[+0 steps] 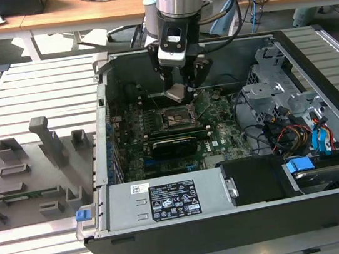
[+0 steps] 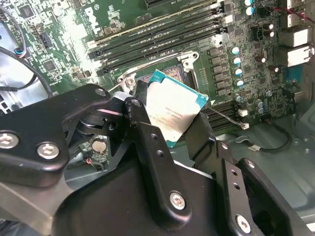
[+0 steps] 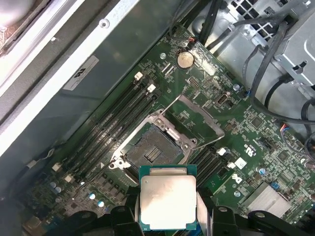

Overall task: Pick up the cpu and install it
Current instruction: 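Place the cpu into insertion slot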

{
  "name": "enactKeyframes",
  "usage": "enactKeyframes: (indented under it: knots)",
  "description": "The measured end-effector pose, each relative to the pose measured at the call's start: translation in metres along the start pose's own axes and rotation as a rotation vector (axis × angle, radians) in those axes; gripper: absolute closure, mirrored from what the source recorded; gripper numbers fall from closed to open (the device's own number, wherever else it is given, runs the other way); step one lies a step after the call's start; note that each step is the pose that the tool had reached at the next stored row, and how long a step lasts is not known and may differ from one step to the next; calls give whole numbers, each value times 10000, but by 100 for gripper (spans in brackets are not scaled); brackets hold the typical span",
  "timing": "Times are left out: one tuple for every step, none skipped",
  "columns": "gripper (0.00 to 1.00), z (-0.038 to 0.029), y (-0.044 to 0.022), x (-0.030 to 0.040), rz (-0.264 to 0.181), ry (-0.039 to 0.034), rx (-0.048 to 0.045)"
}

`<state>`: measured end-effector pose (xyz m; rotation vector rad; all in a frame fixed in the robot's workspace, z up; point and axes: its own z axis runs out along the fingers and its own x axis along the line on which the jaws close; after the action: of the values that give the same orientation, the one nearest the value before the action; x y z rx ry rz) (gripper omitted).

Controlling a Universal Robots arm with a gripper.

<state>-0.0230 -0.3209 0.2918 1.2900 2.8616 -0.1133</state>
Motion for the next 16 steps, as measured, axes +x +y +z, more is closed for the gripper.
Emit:
enactKeyframes:
  knots:
    - [46,0,0,0,74,3,4]
    - [46,0,0,0,137,6,7]
    - [46,0,0,0,208,9,10]
    - [46,0,0,0,260,12,12]
    - [46,0,0,0,337,16,16]
    - [46,0,0,0,397,20,18]
    - [46,0,0,0,520,27,22]
    - [46,0,0,0,638,33,27]
    - [46,1,0,0,747,40,31]
    - [46,1,0,0,851,45,35]
    - [46,1,0,0,910,48,38]
    - [46,1,0,0,964,51,40]
    - [46,1,0,0,1047,56,43]
    - [46,1,0,0,1133,61,46]
    - [46,1,0,0,1189,64,48]
    - [46,1,0,0,1249,67,51]
